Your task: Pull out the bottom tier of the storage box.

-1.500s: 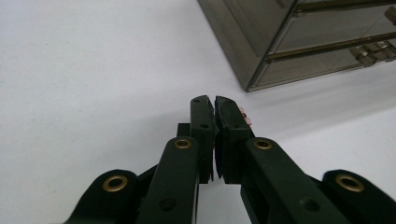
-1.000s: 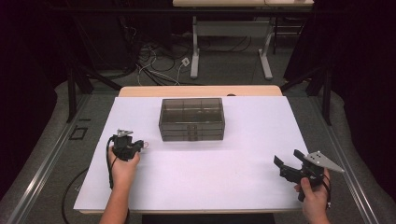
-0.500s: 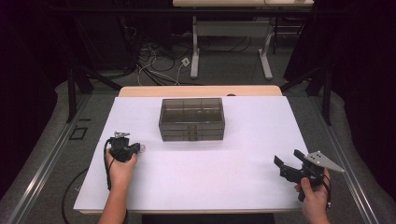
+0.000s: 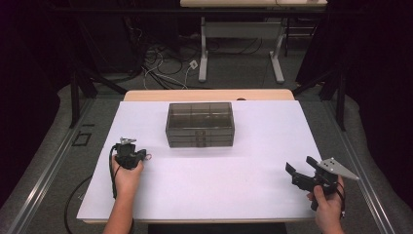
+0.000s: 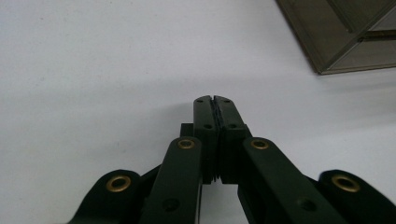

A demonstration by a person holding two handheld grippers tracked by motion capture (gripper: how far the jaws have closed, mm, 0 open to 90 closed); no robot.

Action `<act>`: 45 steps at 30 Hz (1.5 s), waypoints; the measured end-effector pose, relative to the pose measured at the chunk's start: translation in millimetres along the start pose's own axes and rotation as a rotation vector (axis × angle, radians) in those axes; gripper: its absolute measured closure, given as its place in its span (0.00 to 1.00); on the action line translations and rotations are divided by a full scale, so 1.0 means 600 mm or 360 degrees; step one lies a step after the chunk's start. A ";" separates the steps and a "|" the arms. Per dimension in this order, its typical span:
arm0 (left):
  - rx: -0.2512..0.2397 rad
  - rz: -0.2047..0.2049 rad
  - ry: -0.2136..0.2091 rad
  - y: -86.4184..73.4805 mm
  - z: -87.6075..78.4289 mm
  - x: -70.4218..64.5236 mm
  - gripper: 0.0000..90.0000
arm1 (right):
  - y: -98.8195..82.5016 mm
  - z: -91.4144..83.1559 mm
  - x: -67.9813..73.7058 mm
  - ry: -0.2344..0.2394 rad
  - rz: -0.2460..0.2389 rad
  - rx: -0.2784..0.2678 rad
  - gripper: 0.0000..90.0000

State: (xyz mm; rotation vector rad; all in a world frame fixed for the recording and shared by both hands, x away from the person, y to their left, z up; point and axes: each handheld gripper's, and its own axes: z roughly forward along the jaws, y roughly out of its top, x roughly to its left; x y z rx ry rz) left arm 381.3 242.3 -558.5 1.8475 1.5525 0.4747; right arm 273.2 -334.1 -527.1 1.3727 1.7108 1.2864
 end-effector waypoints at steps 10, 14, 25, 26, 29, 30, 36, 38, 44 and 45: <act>-0.0021 -0.0026 0.0019 0.001 -0.004 -0.001 0.85 | 0.000 0.000 -0.001 0.0002 -0.0005 -0.0010 0.16; -0.0038 -0.0015 0.0016 0.003 -0.006 -0.005 0.81 | 0.000 0.000 0.000 0.0003 -0.0006 -0.0010 0.16; -0.0086 0.0017 0.0000 0.010 -0.010 -0.027 0.68 | 0.001 0.000 -0.001 0.0002 -0.0004 -0.0007 0.16; -0.0080 0.0019 -0.0006 0.011 -0.010 -0.029 0.67 | 0.001 -0.001 -0.001 0.0003 -0.0005 -0.0007 0.16; -0.0092 0.0018 -0.0014 0.011 -0.010 -0.032 0.64 | 0.001 0.000 -0.001 0.0001 -0.0001 -0.0006 0.16; -0.0095 0.0019 -0.0023 0.011 -0.010 -0.032 0.63 | 0.001 0.000 -0.001 0.0001 0.0002 -0.0005 0.16; -0.0130 -0.0006 -0.0075 0.012 -0.012 -0.037 0.59 | 0.001 -0.001 -0.001 0.0002 -0.0004 -0.0004 0.16; -0.0150 -0.0006 -0.0087 0.012 -0.013 -0.041 0.56 | 0.001 0.000 0.000 0.0004 0.0001 -0.0006 0.16; -0.0178 0.0028 -0.0127 0.014 -0.013 -0.053 0.52 | 0.001 0.000 0.000 0.0007 -0.0008 -0.0007 0.16; -0.0178 0.0028 -0.0127 0.014 -0.013 -0.053 0.51 | 0.001 0.000 0.000 0.0007 -0.0008 -0.0007 0.16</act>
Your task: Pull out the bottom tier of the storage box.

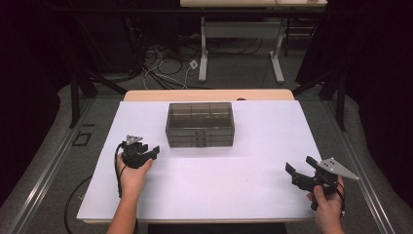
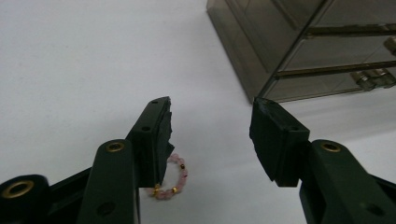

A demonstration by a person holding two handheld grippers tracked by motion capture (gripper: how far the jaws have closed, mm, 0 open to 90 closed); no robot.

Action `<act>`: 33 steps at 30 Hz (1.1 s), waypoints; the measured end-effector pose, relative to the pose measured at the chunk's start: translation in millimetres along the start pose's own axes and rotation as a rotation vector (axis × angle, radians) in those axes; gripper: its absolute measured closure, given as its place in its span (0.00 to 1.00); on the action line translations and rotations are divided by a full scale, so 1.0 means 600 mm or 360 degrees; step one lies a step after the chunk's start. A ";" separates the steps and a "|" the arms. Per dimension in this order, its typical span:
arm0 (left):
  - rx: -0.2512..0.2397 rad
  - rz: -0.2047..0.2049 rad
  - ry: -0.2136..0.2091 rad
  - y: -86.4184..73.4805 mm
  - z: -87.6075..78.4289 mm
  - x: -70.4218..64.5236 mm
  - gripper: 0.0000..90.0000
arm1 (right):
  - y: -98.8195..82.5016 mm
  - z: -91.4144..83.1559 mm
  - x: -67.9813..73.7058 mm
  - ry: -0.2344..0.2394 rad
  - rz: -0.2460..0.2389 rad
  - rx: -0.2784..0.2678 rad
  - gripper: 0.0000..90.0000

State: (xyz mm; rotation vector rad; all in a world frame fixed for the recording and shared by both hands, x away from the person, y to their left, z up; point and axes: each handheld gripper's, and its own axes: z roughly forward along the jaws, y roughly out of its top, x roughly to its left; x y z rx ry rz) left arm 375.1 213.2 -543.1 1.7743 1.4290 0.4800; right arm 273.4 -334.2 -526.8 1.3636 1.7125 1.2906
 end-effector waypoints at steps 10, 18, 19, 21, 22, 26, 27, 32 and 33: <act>-0.0101 -0.0187 -0.0256 0.004 -0.001 -0.027 0.44 | 0.000 0.001 0.000 0.0003 0.0007 -0.0004 0.16; -0.0087 -0.0193 -0.0346 0.006 0.002 -0.050 0.42 | -0.001 0.002 0.000 0.0001 0.0012 -0.0009 0.16; -0.0094 -0.0205 -0.0380 0.007 0.002 -0.056 0.42 | -0.001 0.002 -0.001 0.0003 0.0011 -0.0002 0.16; -0.0091 -0.0208 -0.0398 0.008 0.002 -0.060 0.42 | -0.001 0.002 -0.001 0.0006 0.0009 -0.0001 0.16; -0.0093 -0.0212 -0.0410 0.009 0.002 -0.064 0.42 | -0.002 0.002 0.000 0.0002 0.0012 0.0002 0.16; -0.0087 -0.0202 -0.0465 0.011 0.004 -0.081 0.41 | -0.001 0.003 0.001 0.0005 0.0011 -0.0003 0.16; -0.0076 -0.0200 -0.0465 0.011 0.005 -0.085 0.41 | -0.001 0.002 0.001 0.0000 0.0010 -0.0001 0.16; -0.0020 -0.0227 -0.0496 0.010 0.016 -0.102 0.39 | -0.002 0.001 0.002 0.0001 0.0026 -0.0001 0.16; -0.0018 -0.0230 -0.0497 0.009 0.018 -0.105 0.39 | -0.002 0.002 0.002 0.0004 0.0030 -0.0001 0.16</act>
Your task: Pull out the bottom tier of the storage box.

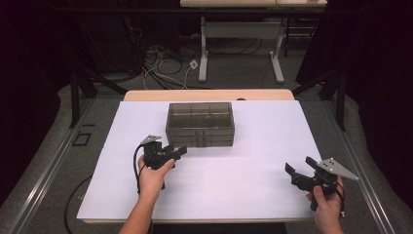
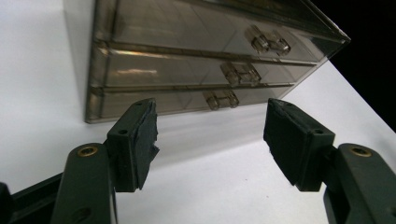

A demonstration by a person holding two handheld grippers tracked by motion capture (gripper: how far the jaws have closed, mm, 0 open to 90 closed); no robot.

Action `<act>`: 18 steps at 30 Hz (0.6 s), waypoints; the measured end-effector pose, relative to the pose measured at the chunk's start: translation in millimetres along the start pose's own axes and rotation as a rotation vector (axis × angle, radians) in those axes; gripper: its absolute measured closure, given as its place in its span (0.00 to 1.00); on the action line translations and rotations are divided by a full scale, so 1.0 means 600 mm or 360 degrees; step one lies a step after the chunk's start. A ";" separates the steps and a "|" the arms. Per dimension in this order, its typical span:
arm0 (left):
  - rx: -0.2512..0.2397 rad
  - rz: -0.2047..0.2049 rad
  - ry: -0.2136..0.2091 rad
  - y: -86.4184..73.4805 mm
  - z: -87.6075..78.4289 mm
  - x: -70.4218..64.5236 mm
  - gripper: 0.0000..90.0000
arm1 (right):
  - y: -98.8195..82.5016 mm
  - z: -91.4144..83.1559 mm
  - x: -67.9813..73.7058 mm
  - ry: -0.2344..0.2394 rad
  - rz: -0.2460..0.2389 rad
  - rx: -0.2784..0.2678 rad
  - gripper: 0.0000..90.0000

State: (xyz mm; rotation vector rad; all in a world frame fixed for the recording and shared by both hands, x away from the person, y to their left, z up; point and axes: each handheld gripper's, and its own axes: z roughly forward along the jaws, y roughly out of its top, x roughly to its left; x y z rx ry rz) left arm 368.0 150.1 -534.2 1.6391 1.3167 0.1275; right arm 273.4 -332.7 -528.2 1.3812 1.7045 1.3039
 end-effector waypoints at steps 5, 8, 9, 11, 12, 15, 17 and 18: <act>0.0028 -0.0001 -0.0001 -0.009 0.015 -0.009 0.38 | 0.000 0.000 -0.001 -0.0003 -0.0004 0.0008 0.16; 0.0042 0.0000 0.0008 -0.012 0.023 -0.014 0.38 | 0.000 0.000 -0.001 -0.0001 -0.0003 0.0008 0.16; 0.0046 -0.0003 0.0004 -0.012 0.024 -0.015 0.38 | 0.000 0.000 -0.001 0.0000 -0.0004 0.0008 0.16; 0.0059 -0.0009 -0.0004 -0.012 0.027 -0.017 0.38 | 0.000 0.001 0.000 0.0002 0.0004 0.0001 0.16; 0.0058 -0.0003 -0.0006 -0.012 0.029 -0.018 0.38 | 0.000 0.001 0.000 0.0001 0.0002 0.0000 0.16; 0.0064 0.0023 0.0010 -0.011 0.034 -0.023 0.40 | 0.000 -0.001 0.000 -0.0002 0.0003 0.0005 0.16; 0.0068 -0.0011 -0.0002 -0.011 0.037 -0.025 0.41 | 0.000 -0.001 0.000 -0.0001 0.0007 0.0007 0.16; 0.0089 -0.0028 -0.0017 -0.011 0.039 -0.026 0.41 | 0.000 -0.001 0.000 0.0000 0.0006 0.0005 0.16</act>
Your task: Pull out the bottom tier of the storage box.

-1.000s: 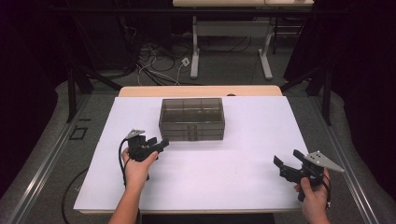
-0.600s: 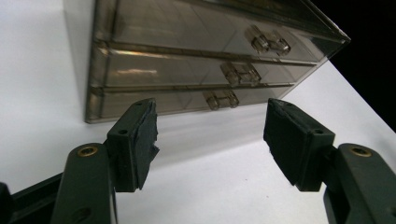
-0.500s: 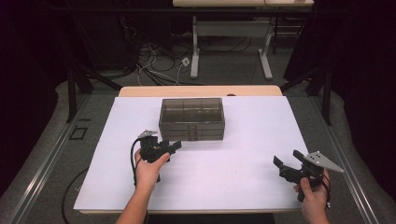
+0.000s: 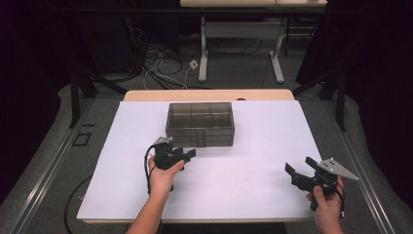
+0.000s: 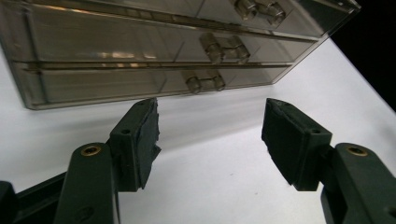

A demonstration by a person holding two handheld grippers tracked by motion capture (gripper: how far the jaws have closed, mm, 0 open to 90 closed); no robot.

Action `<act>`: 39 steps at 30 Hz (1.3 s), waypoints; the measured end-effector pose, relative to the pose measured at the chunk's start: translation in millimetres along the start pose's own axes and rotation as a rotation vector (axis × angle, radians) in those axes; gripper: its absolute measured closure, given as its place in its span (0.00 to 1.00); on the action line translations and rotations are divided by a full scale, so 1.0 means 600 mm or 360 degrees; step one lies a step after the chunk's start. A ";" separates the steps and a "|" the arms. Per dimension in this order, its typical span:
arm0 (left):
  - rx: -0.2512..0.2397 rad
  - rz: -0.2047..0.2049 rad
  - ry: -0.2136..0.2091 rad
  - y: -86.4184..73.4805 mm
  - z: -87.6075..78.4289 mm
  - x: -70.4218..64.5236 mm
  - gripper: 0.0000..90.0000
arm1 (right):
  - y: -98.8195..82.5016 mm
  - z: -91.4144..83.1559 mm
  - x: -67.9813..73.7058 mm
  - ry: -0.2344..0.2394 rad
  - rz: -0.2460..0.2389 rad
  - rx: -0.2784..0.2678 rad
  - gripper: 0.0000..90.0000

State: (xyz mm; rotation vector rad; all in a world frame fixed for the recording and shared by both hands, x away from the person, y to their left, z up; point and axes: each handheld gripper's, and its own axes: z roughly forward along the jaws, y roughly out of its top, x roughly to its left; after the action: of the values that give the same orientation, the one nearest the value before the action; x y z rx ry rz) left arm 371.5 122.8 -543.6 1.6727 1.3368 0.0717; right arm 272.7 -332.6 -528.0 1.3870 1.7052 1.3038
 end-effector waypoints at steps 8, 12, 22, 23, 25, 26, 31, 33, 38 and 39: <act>-0.0052 -0.0173 -0.0113 -0.005 0.022 -0.009 0.27 | 0.000 0.000 0.001 0.0009 -0.0001 -0.0004 0.16; -0.0095 -0.0328 -0.0158 -0.007 0.034 -0.011 0.22 | 0.000 0.000 0.000 0.0013 -0.0003 -0.0001 0.16; -0.0092 -0.0394 -0.0158 -0.012 0.056 -0.012 0.22 | 0.000 0.000 0.001 0.0003 -0.0019 0.0010 0.16; -0.0094 -0.0409 -0.0159 -0.013 0.058 -0.013 0.22 | 0.000 0.001 0.001 0.0009 -0.0016 0.0006 0.16; -0.0083 -0.0407 -0.0160 -0.014 0.060 -0.012 0.22 | 0.000 0.001 0.001 0.0008 -0.0017 0.0006 0.16; -0.0095 -0.0415 -0.0164 -0.015 0.062 -0.012 0.23 | -0.001 0.001 0.001 -0.0001 -0.0017 0.0001 0.16; -0.0094 -0.0425 -0.0170 -0.015 0.069 -0.014 0.24 | 0.000 0.001 0.002 0.0009 -0.0017 0.0008 0.16; -0.0106 -0.0437 -0.0170 -0.014 0.073 -0.015 0.25 | 0.000 0.001 0.002 0.0011 -0.0014 0.0009 0.16; -0.0096 -0.0444 -0.0208 -0.015 0.082 -0.018 0.32 | 0.000 0.001 0.002 0.0013 -0.0026 0.0005 0.16; -0.0103 -0.0437 -0.0208 -0.016 0.084 -0.017 0.32 | 0.000 0.001 0.002 0.0013 -0.0026 0.0005 0.16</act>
State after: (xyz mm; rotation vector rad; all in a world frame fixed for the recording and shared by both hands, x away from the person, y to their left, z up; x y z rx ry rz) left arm 389.1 82.5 -572.3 1.4022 1.4358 -0.1511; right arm 273.0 -331.5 -528.2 1.3685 1.7215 1.3002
